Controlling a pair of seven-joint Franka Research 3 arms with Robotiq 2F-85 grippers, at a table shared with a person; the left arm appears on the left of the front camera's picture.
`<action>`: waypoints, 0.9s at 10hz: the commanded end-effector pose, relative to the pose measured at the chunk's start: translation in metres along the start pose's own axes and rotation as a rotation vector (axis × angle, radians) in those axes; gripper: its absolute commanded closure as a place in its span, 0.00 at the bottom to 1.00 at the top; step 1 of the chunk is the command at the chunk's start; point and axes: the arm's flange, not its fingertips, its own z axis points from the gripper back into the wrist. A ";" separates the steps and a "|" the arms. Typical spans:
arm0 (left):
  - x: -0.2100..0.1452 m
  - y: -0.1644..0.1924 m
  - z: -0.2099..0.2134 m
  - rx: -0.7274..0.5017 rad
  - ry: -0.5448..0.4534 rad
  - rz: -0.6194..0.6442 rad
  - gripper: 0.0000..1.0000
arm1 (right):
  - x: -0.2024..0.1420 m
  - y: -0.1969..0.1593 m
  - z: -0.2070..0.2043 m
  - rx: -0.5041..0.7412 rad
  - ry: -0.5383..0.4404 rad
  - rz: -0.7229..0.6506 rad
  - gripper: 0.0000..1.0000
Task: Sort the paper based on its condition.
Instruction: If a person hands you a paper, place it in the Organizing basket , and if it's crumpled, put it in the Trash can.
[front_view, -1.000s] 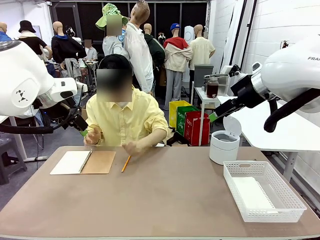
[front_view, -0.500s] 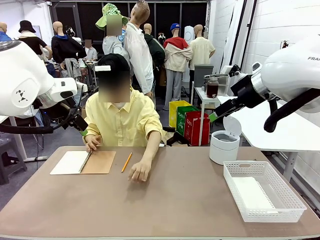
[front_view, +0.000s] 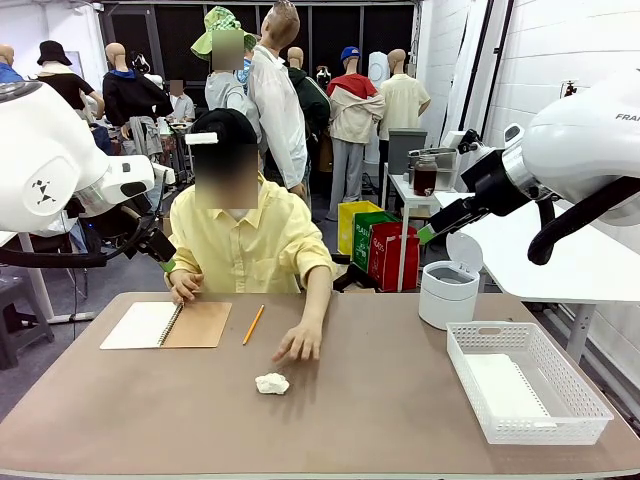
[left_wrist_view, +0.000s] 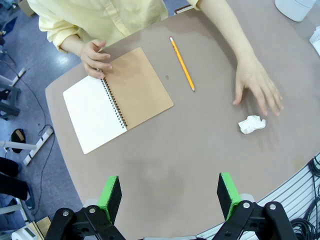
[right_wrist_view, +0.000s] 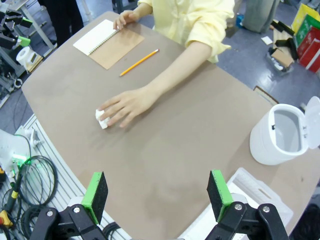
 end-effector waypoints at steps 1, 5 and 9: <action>0.000 0.001 0.000 0.004 0.000 -0.002 0.00 | 0.000 0.000 0.001 0.008 0.005 0.001 0.00; 0.000 0.001 0.000 0.004 0.000 -0.002 0.00 | 0.014 0.015 -0.025 0.056 0.062 0.073 0.00; 0.000 0.001 0.000 0.004 0.000 -0.002 0.00 | 0.036 0.044 -0.083 0.141 0.170 0.231 0.00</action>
